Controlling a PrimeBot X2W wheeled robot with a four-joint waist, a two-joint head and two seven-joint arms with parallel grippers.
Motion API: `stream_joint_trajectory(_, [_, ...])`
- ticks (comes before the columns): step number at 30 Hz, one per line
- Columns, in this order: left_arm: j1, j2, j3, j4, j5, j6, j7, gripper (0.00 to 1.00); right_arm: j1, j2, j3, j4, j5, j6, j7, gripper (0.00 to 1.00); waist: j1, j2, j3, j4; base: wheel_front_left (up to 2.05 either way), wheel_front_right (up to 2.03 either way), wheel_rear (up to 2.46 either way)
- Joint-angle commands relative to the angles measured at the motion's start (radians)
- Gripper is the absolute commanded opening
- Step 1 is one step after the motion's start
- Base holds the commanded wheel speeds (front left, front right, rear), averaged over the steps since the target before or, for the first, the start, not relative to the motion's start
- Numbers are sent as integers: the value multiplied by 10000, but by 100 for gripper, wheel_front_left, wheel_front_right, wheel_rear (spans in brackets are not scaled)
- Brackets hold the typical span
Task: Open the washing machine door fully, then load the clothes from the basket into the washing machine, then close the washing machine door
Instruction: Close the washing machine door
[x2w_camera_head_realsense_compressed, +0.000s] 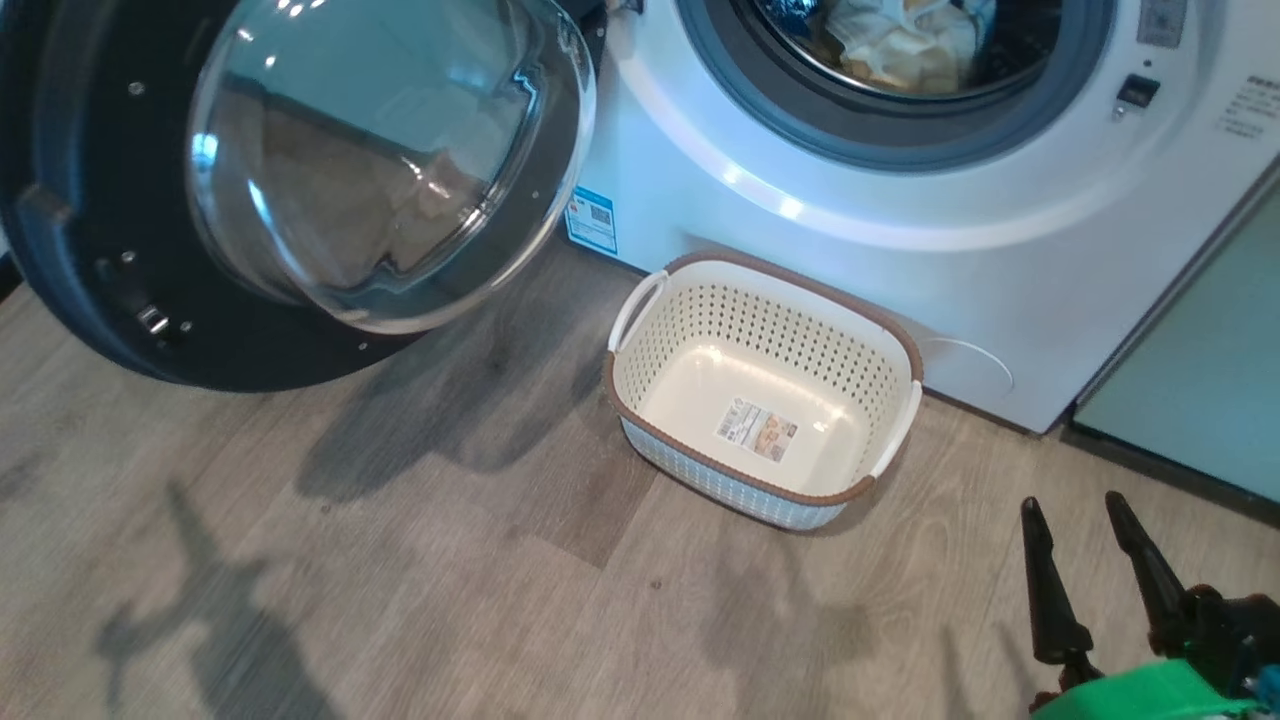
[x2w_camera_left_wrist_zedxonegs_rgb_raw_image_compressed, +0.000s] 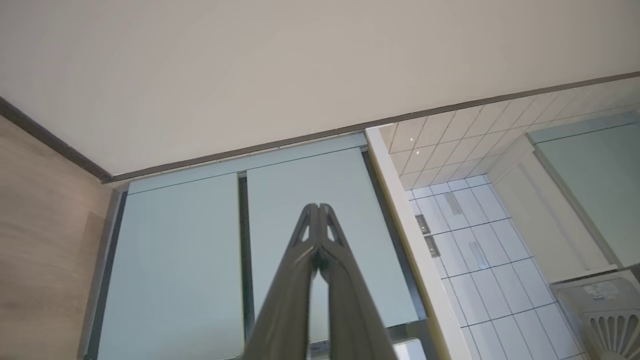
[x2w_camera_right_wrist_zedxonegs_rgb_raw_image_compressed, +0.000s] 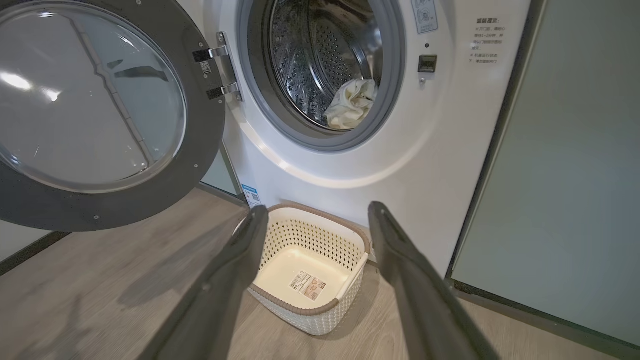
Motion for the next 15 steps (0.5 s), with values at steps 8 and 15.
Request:
stream_joint_trajectory(8, [67,762,-61,617,-148,-308,909,0,-644,-470,145,-684,-92,44,247,100,0,0,567,-314,0,0,0])
stream_joint_trajectory(15, [159,523,-252,900,-387,-471,1761,0,-694,-623,118,-873,-61,44,386,100,0,0,847,-372,0,0,0])
